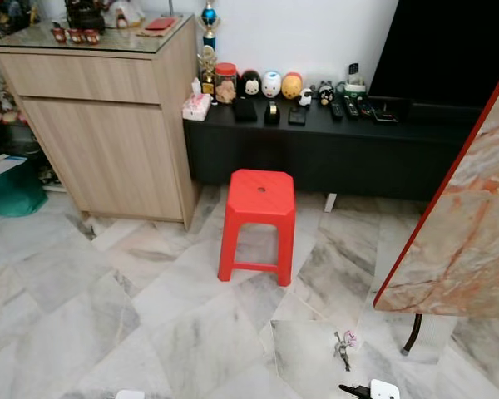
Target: Hang keys on a hook
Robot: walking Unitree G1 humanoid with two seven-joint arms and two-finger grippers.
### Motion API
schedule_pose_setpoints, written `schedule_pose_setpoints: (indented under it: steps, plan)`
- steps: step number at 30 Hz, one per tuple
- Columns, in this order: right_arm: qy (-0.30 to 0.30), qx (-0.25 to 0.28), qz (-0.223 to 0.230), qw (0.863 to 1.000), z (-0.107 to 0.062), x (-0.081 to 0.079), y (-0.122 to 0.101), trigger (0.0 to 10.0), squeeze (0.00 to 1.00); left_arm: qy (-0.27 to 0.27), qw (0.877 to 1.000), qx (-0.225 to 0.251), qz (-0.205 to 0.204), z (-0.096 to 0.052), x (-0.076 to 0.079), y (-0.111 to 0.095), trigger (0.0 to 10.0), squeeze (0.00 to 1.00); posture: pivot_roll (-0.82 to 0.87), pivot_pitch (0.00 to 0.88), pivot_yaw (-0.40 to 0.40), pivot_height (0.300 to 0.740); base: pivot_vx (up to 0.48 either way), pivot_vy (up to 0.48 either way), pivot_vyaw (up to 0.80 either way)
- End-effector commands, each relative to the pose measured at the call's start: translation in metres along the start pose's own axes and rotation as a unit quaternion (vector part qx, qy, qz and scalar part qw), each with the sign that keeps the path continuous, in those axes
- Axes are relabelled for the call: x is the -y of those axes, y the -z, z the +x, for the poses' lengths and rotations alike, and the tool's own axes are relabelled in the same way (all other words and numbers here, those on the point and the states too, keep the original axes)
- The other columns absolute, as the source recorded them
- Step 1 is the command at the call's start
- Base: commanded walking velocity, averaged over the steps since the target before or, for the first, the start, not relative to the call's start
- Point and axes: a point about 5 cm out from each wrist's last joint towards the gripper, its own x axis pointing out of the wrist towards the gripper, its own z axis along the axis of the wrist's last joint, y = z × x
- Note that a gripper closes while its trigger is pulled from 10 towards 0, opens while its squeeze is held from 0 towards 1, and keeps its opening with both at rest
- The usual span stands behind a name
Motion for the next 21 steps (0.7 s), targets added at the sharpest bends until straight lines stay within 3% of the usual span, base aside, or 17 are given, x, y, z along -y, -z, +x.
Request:
schedule_pose_setpoints:
  steps: [1,3,8,21]
  plan:
    - [0.007,0.003,-0.006,1.0,0.0,0.003,-0.001,10.0,0.0,0.021,0.999,-0.029,0.01,0.0,0.015,0.011,10.0,0.0,0.01,0.0,-0.082,0.74,0.0,-0.334,0.0]
    - [0.007,0.0,-0.007,1.0,0.0,0.004,0.0,10.0,0.0,0.024,0.999,-0.025,0.012,0.001,0.018,0.009,10.0,0.0,0.01,0.0,-0.084,0.74,0.0,-0.334,0.0]
    - [0.003,-0.009,-0.021,1.0,0.0,0.004,0.003,10.0,0.0,0.028,0.999,-0.02,0.008,0.003,0.026,0.003,10.0,0.0,0.01,0.0,-0.088,0.74,0.0,-0.336,-0.77]
    - [0.004,-0.011,-0.02,1.0,0.0,0.003,0.003,10.0,0.0,0.032,0.999,-0.016,0.005,0.003,0.027,0.005,10.0,0.0,0.0,0.0,-0.084,0.74,0.0,-0.334,-0.75]
